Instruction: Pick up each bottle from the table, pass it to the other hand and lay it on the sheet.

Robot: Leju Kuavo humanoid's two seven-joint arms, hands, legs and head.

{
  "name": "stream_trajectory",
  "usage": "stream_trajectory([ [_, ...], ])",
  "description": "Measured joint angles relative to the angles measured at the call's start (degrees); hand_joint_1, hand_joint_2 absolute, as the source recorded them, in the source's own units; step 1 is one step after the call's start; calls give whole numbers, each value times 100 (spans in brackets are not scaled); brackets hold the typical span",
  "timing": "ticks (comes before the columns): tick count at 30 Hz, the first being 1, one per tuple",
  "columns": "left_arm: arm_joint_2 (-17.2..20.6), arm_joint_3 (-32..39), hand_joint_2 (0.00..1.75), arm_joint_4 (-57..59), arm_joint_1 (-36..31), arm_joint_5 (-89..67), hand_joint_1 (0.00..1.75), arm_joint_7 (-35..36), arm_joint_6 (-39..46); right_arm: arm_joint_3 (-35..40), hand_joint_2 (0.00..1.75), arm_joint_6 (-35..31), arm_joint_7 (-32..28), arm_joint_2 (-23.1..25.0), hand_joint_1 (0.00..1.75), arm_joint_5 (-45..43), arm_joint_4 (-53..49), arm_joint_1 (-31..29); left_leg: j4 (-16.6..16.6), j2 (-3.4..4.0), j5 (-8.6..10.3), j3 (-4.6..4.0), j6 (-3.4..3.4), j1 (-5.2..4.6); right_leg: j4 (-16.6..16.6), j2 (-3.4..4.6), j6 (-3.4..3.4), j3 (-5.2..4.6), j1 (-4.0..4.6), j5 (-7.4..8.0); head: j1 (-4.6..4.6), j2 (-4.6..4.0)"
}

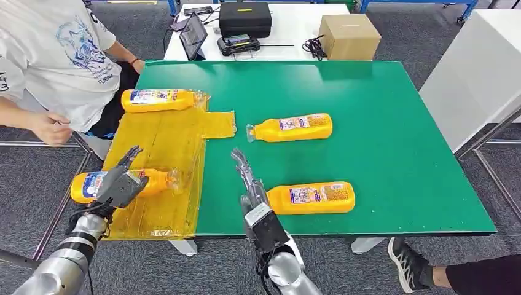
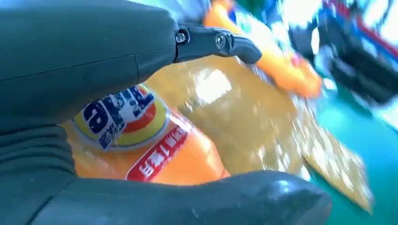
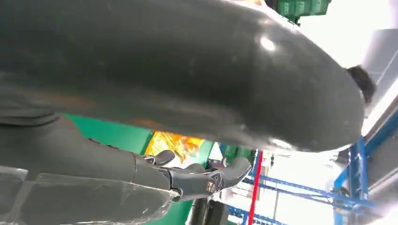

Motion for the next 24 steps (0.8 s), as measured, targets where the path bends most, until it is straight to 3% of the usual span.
stream_trajectory([
  [3, -142, 90, 0, -29, 107, -46, 0, -268, 1641, 57, 0, -22, 46, -4, 0, -2, 109, -30, 2, 21, 9, -30, 1, 2, 1, 8, -13, -38, 2, 11, 0, 0],
  [6, -256, 271, 0, -306, 254, -337, 0, -275, 2219, 118, 0, -55, 63, -15, 0, -22, 199, -58, 2, 18, 10, -46, 1, 4, 2, 7, -12, -51, 4, 10, -2, 0],
  [7, -291, 326, 0, -365, 283, -356, 0, -275, 2240, 131, 175, -59, 70, -17, 0, -24, 234, -65, 2, 18, 10, -54, 1, 7, 3, 7, -12, -58, 7, 10, -2, 0],
  [12, -610, 743, 0, -1205, 603, -228, 0, -275, 2284, 181, 175, -251, 70, -35, 0, 33, 295, -78, 3, 23, 8, -82, 0, 6, 2, 8, -12, -90, 7, 10, 0, 0],
  [20, -887, 778, 0, -2306, 902, 539, 0, -277, 2288, 181, 175, -400, 103, -79, 0, 149, 293, -9, 4, 16, 5, -93, 1, 5, 0, 6, -11, -97, 7, 8, -4, 0],
  [24, -900, 484, 0, -2467, 942, 2157, 0, -277, 2106, 162, 175, -625, 340, -207, 0, 801, 77, 37, 4, 16, 5, -94, 1, 5, 0, 6, -11, -100, 7, 8, -6, 0],
])
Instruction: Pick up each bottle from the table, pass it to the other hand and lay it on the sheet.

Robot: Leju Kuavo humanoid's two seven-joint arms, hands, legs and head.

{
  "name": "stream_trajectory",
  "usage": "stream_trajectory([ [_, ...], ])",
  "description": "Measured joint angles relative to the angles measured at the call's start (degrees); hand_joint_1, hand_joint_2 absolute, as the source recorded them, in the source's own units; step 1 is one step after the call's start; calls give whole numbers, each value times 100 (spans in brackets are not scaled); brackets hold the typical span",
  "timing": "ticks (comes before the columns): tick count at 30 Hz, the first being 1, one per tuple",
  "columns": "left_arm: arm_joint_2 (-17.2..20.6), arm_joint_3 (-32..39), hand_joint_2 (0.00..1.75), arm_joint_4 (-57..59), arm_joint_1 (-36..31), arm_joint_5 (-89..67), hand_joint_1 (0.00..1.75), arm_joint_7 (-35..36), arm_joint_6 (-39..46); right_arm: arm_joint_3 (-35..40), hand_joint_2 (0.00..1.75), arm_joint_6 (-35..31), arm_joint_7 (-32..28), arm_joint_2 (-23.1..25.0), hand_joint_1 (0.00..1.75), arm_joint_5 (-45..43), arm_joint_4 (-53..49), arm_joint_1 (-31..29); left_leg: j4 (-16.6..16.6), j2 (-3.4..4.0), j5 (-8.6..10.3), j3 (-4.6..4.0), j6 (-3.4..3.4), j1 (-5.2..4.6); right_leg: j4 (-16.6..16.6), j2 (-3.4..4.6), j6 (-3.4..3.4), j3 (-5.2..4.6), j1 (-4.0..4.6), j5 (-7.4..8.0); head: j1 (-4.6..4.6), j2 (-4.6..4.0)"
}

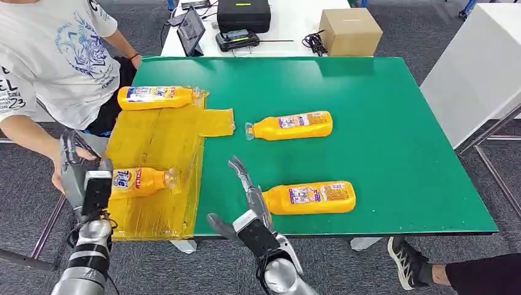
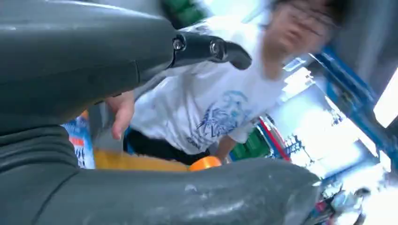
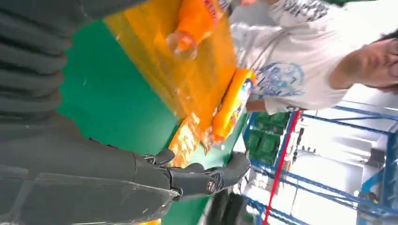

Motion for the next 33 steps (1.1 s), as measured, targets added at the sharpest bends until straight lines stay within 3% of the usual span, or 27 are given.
stream_trajectory([
  [11, -229, -412, 0, -833, 557, 1436, 0, -2, -1260, -818, 175, 22, 1076, -942, 0, 1668, -681, -287, 4, -3, -2, -3, 4, -9, -2, 0, 4, 3, -8, 3, 2, 0],
  [27, -391, -414, 0, -1087, 797, 1367, 0, -2, -1365, -1034, 175, 37, 1211, -1362, 0, 1882, -683, -551, 3, -3, -1, -4, 3, -2, -1, 0, 3, 3, -1, 2, 0, 0],
  [28, -393, -427, 175, -1087, 805, 1273, 0, -2, -1391, -1034, 175, 28, 1286, -1382, 0, 1984, -683, -576, 3, -3, -1, -4, 3, -3, -1, 0, 4, 3, -2, 2, 0, 0],
  [33, -492, -529, 175, -1084, 984, 979, 0, -4, -1562, -1152, 175, 526, 1740, -1729, 0, 2185, -646, -1010, 4, -5, 0, -5, 5, -10, -3, 0, 10, 4, -9, 7, 4, 0],
])
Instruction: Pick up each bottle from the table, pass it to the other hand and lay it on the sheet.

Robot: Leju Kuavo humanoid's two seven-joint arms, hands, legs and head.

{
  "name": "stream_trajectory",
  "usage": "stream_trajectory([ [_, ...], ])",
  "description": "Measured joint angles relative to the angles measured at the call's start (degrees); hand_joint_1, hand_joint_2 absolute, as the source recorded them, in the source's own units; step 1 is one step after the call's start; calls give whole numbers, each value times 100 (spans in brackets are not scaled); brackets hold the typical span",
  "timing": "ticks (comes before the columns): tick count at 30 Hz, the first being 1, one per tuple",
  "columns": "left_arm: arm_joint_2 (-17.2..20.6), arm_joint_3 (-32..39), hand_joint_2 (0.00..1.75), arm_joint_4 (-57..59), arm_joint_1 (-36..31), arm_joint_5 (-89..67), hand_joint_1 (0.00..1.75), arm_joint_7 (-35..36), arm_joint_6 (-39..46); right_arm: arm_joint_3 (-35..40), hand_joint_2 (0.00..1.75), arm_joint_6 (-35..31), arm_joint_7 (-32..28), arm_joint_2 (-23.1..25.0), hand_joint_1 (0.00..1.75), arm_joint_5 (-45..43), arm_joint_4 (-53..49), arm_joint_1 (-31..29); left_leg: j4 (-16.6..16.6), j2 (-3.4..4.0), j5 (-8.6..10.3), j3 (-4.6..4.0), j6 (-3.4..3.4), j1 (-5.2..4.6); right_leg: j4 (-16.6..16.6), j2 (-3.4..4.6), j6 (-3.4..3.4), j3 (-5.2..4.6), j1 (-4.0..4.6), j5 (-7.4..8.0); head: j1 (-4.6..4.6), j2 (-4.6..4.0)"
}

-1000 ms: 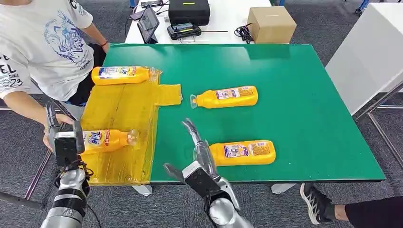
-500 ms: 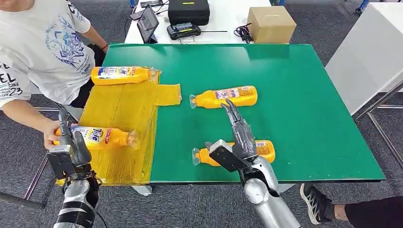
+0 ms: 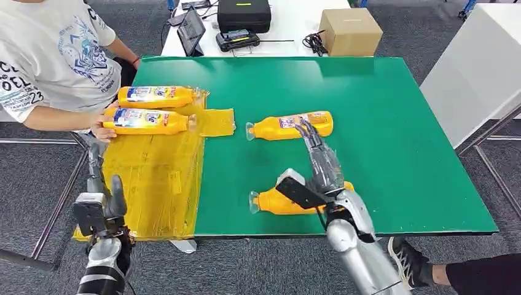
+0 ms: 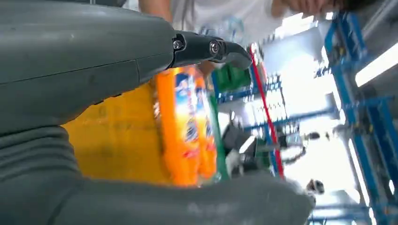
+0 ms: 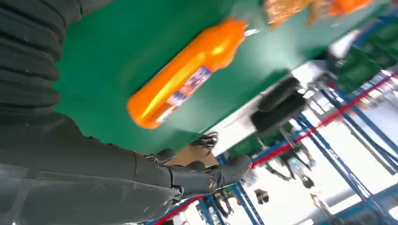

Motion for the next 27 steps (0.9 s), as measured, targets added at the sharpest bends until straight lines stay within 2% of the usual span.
stream_trajectory([
  [3, -64, -77, 175, 0, 96, -81, 0, 2, 52, -42, 175, 849, 204, -149, 0, -482, 187, -314, 2, 3, 0, 0, 0, -1, -1, 1, 4, 0, 0, 3, -4, 0],
  [8, -96, -221, 175, 112, 100, -199, 0, 2, 335, 131, 175, 2094, 164, -394, 0, -1512, 884, -848, 2, -8, 2, -5, 2, 0, 1, -2, 5, 0, 2, 3, -6, 0],
  [14, -92, -483, 175, 404, -21, -254, 0, 2, 531, 838, 175, 3478, 623, -1103, 0, -3022, 1377, -1893, 5, -17, 9, -6, 9, 1, 1, -6, 10, 0, 1, 8, -6, 0],
  [17, -85, -564, 175, 494, -38, -265, 0, 2, 531, 1150, 175, 3627, 868, -1516, 0, -3483, 1373, -2291, 7, -20, 11, -9, 14, -2, 1, -8, 11, 1, -1, 8, -4, 0],
  [21, -79, -723, 175, 564, -45, -385, 0, 2, 555, 1564, 175, 3577, 1049, -2011, 0, -3875, 1185, -2477, 8, -18, 9, -13, 16, -11, 0, -8, 12, 0, -8, 8, -4, 0],
  [27, -81, -875, 175, 728, -143, -429, 0, 2, 608, 1954, 175, 3518, 1152, -2379, 0, -4202, 946, -2578, 7, -17, 9, -12, 16, -12, 0, -7, 13, -2, -7, 9, -6, 0],
])
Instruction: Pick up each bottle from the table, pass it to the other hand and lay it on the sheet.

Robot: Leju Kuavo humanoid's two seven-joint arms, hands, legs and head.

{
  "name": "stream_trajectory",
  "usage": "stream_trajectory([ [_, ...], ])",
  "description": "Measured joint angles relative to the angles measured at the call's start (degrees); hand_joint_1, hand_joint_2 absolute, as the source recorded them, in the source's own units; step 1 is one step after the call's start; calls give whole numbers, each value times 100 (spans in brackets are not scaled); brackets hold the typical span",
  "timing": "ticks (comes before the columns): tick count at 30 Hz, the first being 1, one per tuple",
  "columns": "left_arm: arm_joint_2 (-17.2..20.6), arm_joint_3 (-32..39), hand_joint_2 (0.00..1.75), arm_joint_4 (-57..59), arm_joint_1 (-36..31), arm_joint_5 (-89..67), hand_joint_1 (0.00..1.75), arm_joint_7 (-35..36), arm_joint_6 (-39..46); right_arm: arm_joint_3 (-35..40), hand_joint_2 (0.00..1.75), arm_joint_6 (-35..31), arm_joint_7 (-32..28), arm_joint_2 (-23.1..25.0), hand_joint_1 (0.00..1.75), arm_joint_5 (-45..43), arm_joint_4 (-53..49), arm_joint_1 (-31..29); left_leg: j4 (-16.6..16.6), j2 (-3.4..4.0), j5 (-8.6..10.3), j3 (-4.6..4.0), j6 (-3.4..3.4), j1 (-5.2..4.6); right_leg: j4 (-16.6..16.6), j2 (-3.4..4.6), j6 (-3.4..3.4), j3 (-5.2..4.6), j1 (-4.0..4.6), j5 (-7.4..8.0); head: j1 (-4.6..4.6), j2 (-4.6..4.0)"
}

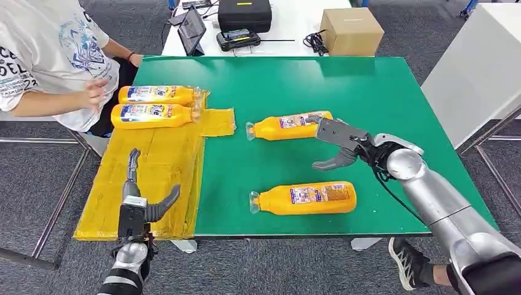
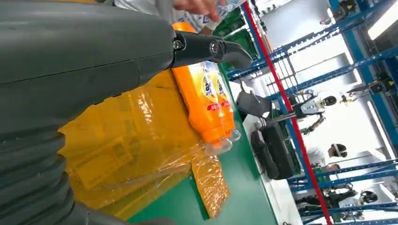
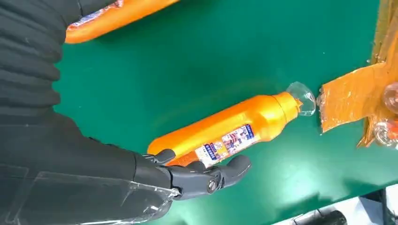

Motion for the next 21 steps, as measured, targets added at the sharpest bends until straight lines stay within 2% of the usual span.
stream_trajectory([
  [4, 2, -78, 175, 146, -51, 24, 0, 0, 0, 301, 175, 234, 301, -327, 0, -559, -312, -291, 0, 0, 1, 0, 1, 1, 1, 0, 1, 0, 0, 1, 0, 0],
  [10, -4, -144, 175, 266, -107, 39, 0, 0, -26, 791, 175, 146, 384, -651, 0, -423, -767, -449, 0, 0, 1, 0, 1, 0, 0, 0, 1, 0, 0, 1, 2, 0],
  [16, -41, -253, 175, 384, -180, 26, 0, -2, -63, 1302, 175, -151, 218, -616, 0, -70, -843, -318, -1, 1, 0, -1, 1, 1, 0, 0, 1, 0, 1, 1, 0, 0],
  [21, -118, -371, 175, 522, -290, 11, 0, 0, -87, 1711, 175, -387, 107, -279, 0, 219, -673, -176, -1, 1, 1, 0, 0, 3, 1, 1, 1, 0, 3, 1, 0, 0],
])
